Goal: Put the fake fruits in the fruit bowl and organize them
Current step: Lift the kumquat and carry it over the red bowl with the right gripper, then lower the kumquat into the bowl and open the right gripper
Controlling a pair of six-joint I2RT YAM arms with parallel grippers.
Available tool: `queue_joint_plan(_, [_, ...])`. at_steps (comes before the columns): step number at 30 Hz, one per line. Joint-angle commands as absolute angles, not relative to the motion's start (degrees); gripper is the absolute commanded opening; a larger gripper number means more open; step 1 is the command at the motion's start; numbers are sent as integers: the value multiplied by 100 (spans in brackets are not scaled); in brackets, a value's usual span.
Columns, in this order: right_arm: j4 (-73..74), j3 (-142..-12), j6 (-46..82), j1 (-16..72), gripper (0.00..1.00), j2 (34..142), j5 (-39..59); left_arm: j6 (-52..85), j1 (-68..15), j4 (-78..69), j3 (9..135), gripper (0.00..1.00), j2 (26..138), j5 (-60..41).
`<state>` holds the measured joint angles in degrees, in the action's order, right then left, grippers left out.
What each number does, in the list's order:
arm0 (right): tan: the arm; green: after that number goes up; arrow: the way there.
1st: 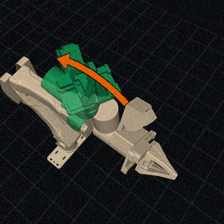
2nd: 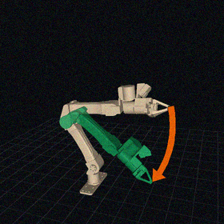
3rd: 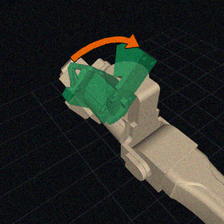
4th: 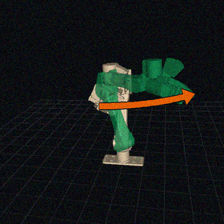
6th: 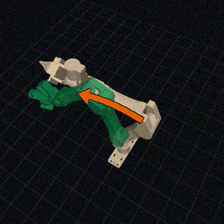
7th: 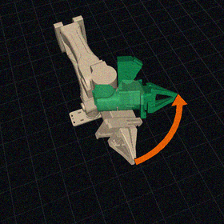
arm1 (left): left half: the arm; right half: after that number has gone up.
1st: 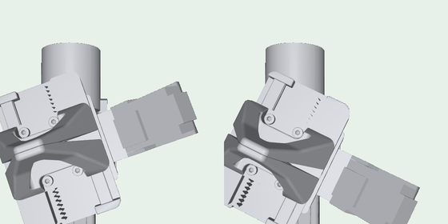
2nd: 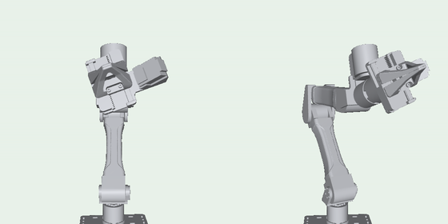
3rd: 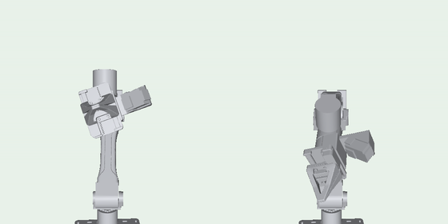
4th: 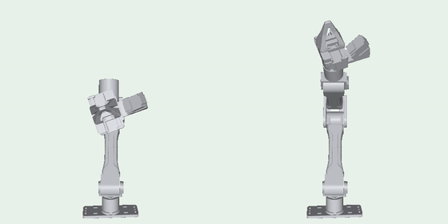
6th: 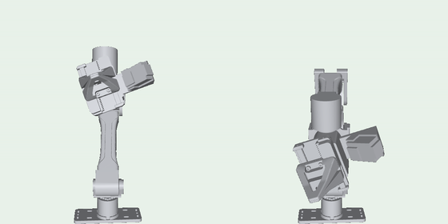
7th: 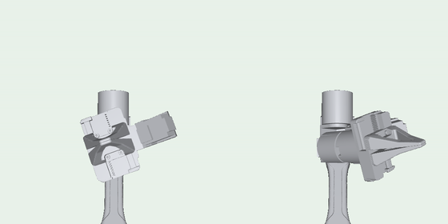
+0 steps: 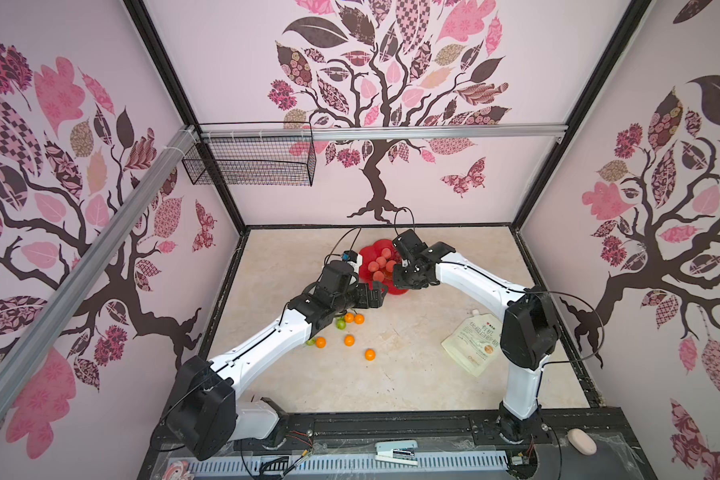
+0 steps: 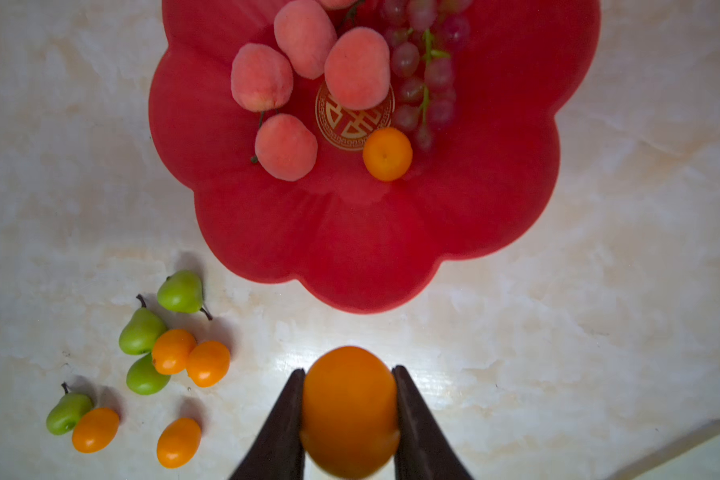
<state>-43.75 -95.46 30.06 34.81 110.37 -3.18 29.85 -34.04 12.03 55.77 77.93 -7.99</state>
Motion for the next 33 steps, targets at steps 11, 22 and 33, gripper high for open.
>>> queue_joint_plan(11, [-4835,-11033,2854,3443,32,12623,-190,2731,-2593,663,5940,99,8449,-1425])
queue_joint_plan(22, [-4981,-11553,2855,3290,32,13339,-269,2740,-2385,746,6054,99,8791,-1835])
queue_joint_plan(33, [-5081,-11812,2795,3180,33,13717,-157,2777,-2391,1075,6329,98,9197,-2219])
